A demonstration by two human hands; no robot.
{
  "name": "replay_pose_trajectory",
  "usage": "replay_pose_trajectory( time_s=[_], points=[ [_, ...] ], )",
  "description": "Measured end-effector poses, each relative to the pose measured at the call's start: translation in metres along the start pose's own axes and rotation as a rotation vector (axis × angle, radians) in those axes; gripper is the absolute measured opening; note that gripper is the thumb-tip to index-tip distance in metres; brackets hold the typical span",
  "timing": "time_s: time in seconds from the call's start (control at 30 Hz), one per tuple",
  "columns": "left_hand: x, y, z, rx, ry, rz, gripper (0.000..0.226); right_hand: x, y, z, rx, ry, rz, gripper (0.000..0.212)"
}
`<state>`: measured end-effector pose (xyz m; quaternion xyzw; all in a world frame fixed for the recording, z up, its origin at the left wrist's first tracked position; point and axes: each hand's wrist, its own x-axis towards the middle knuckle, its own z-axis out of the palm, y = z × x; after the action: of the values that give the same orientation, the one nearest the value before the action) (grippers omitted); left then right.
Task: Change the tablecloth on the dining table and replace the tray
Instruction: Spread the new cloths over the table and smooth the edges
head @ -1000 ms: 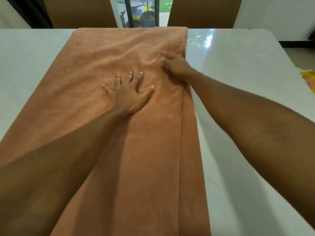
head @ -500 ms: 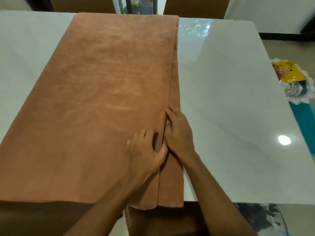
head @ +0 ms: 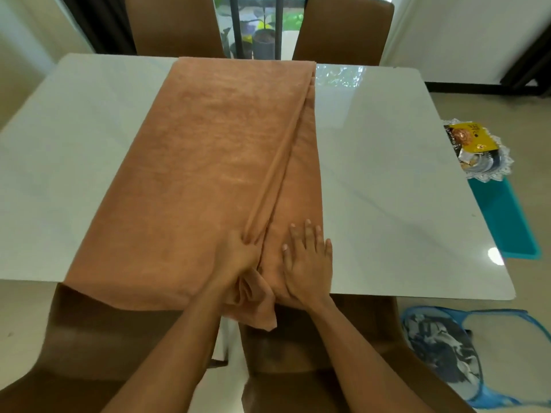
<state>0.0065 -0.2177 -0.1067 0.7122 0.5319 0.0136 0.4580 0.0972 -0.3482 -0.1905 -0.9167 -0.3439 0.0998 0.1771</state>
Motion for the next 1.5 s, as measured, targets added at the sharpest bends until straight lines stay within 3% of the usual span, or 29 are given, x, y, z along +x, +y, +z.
replay_pose_trajectory(
  time_s=[0.07,0.2,0.27,0.37,0.43,0.5,0.57,0.67,0.73,0.87,0.93,1.03,1.1,1.17,1.27,1.37,1.43,1.5],
  points=[
    [0.015,-0.015,-0.032,-0.167,0.118,-0.114,0.047,0.001,0.003,-0.002,-0.02,-0.021,0.004,0.058],
    [0.039,-0.05,-0.108,-0.318,0.309,-0.139,0.036,0.002,-0.002,-0.009,-0.022,-0.037,0.004,0.061],
    [0.056,-0.074,-0.134,-0.388,0.257,-0.136,0.041,-0.001,-0.01,-0.012,-0.066,-0.037,0.026,0.064],
    [0.021,-0.073,-0.133,-0.062,0.06,0.041,0.032,-0.002,-0.039,-0.027,0.046,-0.056,-0.024,0.065],
    [-0.001,-0.078,-0.117,0.261,-0.001,0.202,0.041,0.007,-0.076,-0.022,0.064,-0.079,-0.17,0.051],
    [-0.002,-0.075,-0.102,0.346,0.086,0.1,0.056,0.017,-0.104,-0.004,0.04,-0.127,-0.25,0.047],
    [0.005,-0.074,-0.095,0.368,0.139,0.053,0.047,0.019,-0.119,0.018,0.025,-0.16,-0.246,0.053],
    [0.007,-0.074,-0.098,0.219,0.173,0.183,0.021,0.014,-0.117,0.039,-0.054,-0.087,-0.25,0.061],
    [0.005,-0.079,-0.105,0.05,0.239,0.226,0.03,0.014,-0.115,0.042,-0.053,-0.06,-0.249,0.067],
    [0.014,-0.069,-0.125,-0.334,0.239,0.011,0.042,0.016,-0.12,0.044,-0.085,-0.081,-0.26,0.067],
    [0.017,-0.06,-0.14,-0.159,0.081,-0.013,0.054,0.015,-0.12,0.042,-0.089,-0.099,-0.258,0.071],
    [0.027,-0.055,-0.152,0.45,-0.102,0.07,0.054,0.014,-0.12,0.039,-0.102,-0.123,-0.268,0.084],
    [0.033,-0.053,-0.154,0.414,-0.071,0.107,0.032,0.015,-0.12,0.039,-0.101,-0.136,-0.258,0.088],
    [0.037,-0.058,-0.156,0.068,-0.039,0.012,0.017,0.013,-0.122,0.039,-0.109,-0.134,-0.246,0.087],
    [0.042,-0.074,-0.165,-0.369,-0.031,-0.196,0.046,0.018,-0.132,0.029,-0.108,-0.152,-0.204,0.073],
    [0.048,-0.088,-0.187,-0.589,-0.03,-0.178,0.077,0.036,-0.169,0.012,-0.033,-0.156,-0.053,0.054],
    [0.051,-0.093,-0.204,-0.407,-0.108,-0.062,0.093,0.037,-0.199,0.022,0.041,-0.14,-0.023,0.047],
    [0.055,-0.099,-0.222,-0.027,-0.184,0.014,0.086,0.022,-0.226,0.05,0.069,-0.148,-0.077,0.054]
  ],
)
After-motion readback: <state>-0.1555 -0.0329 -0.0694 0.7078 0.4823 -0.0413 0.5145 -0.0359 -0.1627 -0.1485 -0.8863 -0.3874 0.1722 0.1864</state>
